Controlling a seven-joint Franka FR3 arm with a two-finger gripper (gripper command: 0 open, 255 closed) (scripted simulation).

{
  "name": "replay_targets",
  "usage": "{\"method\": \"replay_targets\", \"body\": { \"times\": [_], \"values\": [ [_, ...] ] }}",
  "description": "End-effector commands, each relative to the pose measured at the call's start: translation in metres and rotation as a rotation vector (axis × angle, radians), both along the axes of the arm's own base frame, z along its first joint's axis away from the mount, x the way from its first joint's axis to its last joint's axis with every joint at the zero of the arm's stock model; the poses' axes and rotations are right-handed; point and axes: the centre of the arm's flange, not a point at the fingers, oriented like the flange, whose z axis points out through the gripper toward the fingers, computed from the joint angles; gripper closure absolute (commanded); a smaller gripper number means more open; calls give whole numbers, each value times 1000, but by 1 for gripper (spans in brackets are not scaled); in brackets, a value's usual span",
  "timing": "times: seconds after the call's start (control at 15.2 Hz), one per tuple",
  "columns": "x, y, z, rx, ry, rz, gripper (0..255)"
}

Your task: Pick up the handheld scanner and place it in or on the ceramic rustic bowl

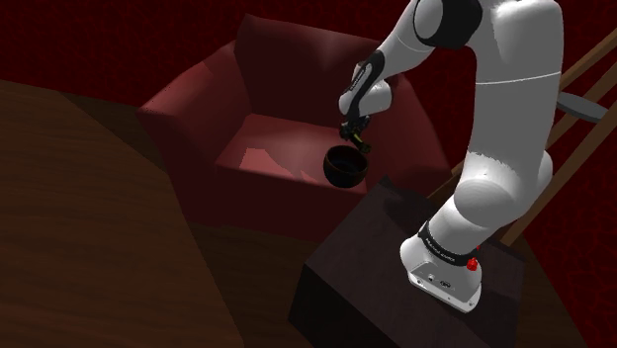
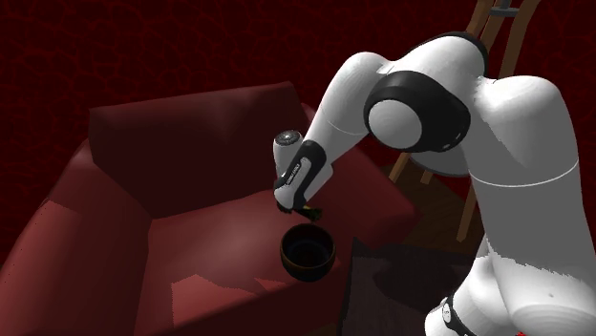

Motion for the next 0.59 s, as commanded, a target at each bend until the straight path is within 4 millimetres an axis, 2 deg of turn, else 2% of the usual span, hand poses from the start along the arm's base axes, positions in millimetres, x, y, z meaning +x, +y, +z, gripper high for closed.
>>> {"method": "replay_targets", "body": {
  "times": [0.0,0.53],
  "values": [
    [-1,0,11,0,0,0,255],
    [-1,0,53,0,0,0,255]
  ]
}}
